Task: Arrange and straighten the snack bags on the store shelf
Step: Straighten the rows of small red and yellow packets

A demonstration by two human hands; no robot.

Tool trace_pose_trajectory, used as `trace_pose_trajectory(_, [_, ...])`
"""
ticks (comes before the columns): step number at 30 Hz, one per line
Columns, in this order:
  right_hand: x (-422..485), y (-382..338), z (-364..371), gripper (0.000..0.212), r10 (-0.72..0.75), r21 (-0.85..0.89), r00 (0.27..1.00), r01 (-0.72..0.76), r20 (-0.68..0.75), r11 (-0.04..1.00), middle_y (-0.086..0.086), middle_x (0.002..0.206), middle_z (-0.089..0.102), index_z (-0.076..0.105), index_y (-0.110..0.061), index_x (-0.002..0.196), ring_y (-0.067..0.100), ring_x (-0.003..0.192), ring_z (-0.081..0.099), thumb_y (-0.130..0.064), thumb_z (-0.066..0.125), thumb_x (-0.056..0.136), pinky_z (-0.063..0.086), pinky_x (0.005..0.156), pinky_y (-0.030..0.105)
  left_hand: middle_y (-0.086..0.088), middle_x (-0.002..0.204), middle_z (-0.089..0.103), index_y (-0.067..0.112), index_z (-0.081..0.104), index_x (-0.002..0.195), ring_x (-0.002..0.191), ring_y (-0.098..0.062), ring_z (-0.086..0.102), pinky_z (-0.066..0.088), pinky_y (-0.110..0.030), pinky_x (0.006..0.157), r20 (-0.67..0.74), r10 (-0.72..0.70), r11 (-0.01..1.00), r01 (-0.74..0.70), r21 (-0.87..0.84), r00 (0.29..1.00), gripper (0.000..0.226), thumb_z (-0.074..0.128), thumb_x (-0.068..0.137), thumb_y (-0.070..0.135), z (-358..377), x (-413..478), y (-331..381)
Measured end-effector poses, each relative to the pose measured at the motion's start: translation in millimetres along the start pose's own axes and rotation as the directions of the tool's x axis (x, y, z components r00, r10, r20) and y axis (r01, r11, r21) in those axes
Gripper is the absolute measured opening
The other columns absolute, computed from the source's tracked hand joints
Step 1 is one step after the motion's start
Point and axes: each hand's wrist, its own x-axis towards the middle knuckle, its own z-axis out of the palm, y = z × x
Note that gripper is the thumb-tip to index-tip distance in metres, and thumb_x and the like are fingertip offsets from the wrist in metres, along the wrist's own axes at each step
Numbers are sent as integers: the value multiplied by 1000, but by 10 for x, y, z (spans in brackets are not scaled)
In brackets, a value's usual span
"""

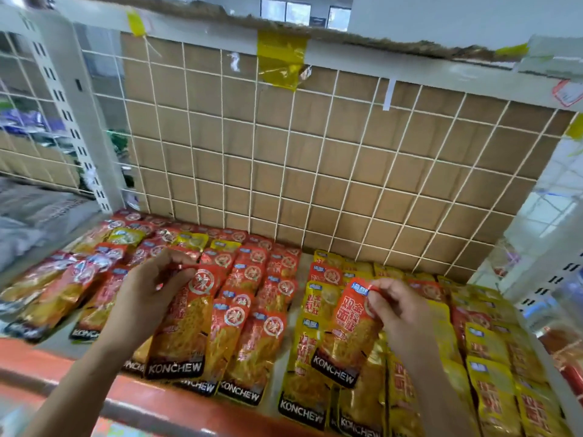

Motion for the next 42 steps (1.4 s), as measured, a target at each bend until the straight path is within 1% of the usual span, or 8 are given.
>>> trace_pose_trajectory(5, [75,-157,528,31,14,60,998,-18,63,998,-7,69,63,63,-30,75,1,64,58,-2,60,86,46,61,11,27,81,64,41,60,81,70,8,57,39,-5,63,5,-13,1000,13,28,1000,36,63,83,5,-376,69,-264])
trace_pose_trajectory(10, [91,-357,1103,8,-2,21,992,0,127,1000,-9,73,64,61,-42,85,14,71,59,-39,57,78,50,73,37,24,87,64,41,61,80,72,8,57,39,-7,65,-3,-51,998,51,41,999,35,65,82,6,-719,217,-626])
trace_pose_trajectory(16, [75,-548,1620,26,4,-84,990,8,142,996,-9,73,63,57,-33,78,0,73,59,-8,60,87,41,66,10,14,87,67,40,60,84,75,-2,60,40,-10,64,74,-51,999,51,2,996,34,63,84,6,-987,358,-955])
trace_pose_trajectory(26, [-53,-597,2081,12,138,-421,969,-39,207,906,-22,89,56,57,-29,90,-4,87,52,-17,57,90,37,73,6,18,85,65,30,59,76,76,-1,60,45,-13,65,298,-25,998,9,55,954,29,65,83,2,-1065,520,-1393])
trace_pose_trajectory(30, [-138,-598,2128,8,218,-526,963,-103,161,844,-15,97,58,55,-31,93,4,96,53,-24,55,91,45,87,25,14,72,65,24,58,79,77,9,58,40,-5,62,329,-17,998,-3,62,944,25,65,82,1,-1036,531,-1415])
trace_pose_trajectory(32, [-169,-604,2161,9,208,-574,969,-94,136,814,-17,95,56,53,-34,91,3,95,51,-26,56,90,42,83,21,18,75,61,22,58,81,75,14,55,39,-3,62,322,-9,995,-24,99,947,20,65,82,3,-1033,530,-1416])
trace_pose_trajectory(36, [-201,-619,2227,8,195,-648,977,-91,91,756,-22,92,45,58,-29,98,-2,92,43,-27,54,92,29,68,9,21,79,55,21,60,86,72,8,52,39,-5,58,297,6,979,-66,193,955,13,67,82,12,-1036,530,-1457])
trace_pose_trajectory(42, [-252,-564,2288,14,182,-679,982,-95,58,728,-16,97,43,60,-25,104,-1,93,39,-28,53,92,29,80,14,6,83,61,17,65,81,78,-14,52,40,-20,66,286,126,938,-208,277,950,12,75,75,17,-985,554,-1598])
